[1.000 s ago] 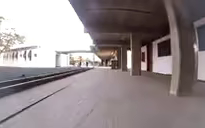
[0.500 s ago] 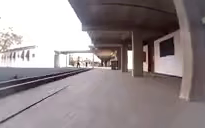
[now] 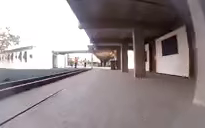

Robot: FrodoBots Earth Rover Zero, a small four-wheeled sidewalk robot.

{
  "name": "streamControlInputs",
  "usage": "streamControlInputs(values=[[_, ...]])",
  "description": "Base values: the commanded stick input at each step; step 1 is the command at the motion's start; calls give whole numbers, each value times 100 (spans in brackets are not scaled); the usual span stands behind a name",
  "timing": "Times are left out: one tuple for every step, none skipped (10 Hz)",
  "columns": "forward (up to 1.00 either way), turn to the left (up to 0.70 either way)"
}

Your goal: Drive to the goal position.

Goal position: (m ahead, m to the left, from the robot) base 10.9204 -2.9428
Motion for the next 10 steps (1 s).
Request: streamControlInputs(values=[[70, 0], [70, 0], [70, 0], [70, 0], [70, 0], [70, 0], [70, 0], [70, 0], [70, 0], [70, 0]])
